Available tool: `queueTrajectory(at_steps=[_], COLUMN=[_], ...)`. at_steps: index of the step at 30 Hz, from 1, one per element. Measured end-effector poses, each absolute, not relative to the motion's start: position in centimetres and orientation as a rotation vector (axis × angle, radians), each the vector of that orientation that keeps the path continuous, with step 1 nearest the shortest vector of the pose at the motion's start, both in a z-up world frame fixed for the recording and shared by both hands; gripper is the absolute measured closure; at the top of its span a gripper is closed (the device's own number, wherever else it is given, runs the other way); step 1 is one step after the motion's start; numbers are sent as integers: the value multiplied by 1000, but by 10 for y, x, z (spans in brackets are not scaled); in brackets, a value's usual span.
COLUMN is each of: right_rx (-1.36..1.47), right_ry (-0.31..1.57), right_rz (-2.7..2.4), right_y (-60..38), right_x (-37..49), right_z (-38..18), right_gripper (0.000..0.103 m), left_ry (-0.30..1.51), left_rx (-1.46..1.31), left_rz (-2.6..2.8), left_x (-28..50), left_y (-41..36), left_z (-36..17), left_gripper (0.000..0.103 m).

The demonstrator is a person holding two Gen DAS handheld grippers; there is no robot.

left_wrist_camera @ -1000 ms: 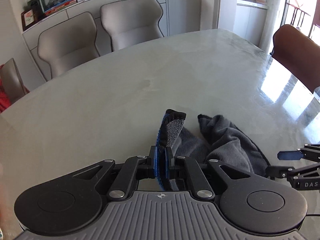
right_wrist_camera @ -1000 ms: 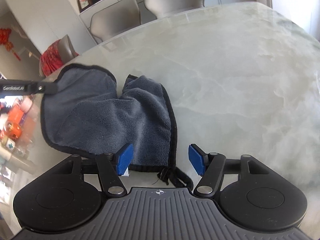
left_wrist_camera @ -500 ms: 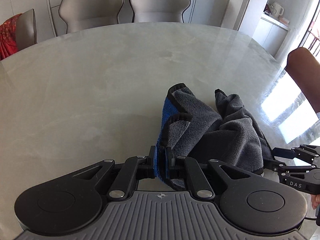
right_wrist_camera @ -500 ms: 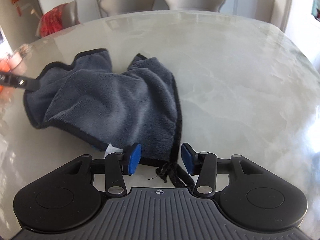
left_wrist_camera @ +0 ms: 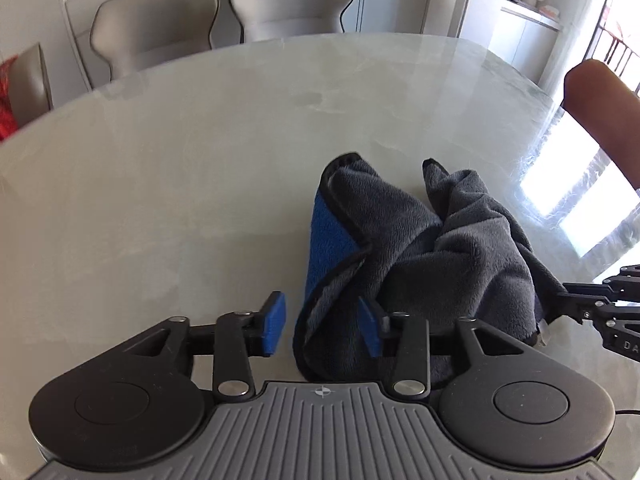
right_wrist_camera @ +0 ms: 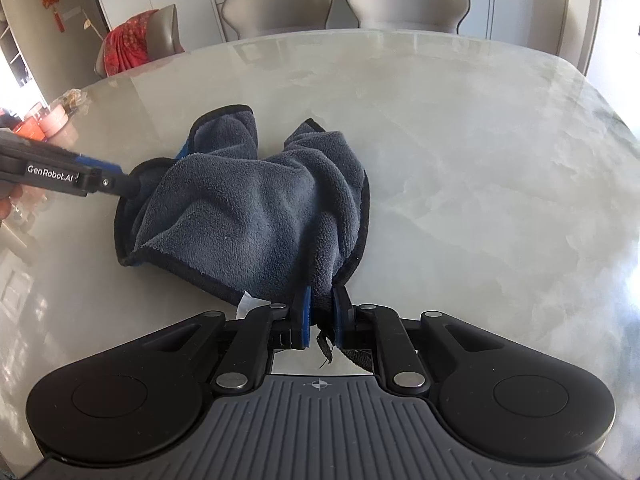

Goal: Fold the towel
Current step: 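Pull the towel edges apart with both grippers to spread it, then lift the towel off the table with both grippers, shaking it out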

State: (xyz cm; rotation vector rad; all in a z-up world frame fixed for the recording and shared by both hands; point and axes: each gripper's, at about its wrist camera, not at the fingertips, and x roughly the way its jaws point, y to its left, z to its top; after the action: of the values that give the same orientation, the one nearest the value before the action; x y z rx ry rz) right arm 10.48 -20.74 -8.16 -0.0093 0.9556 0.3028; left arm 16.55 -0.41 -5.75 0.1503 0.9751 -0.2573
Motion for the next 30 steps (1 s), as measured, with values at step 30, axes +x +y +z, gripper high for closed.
queueTrajectory(at_steps=[30], right_rx=[89], right_ry=[863], right_rz=[311], right_y=[-229], right_x=[108], right_z=[-49], right_gripper=[92], left_ry=[869], left_rx=[-114], left_rz=[-169], left_x=[170], left_y=[56], left_z=[-27], left_gripper=[100])
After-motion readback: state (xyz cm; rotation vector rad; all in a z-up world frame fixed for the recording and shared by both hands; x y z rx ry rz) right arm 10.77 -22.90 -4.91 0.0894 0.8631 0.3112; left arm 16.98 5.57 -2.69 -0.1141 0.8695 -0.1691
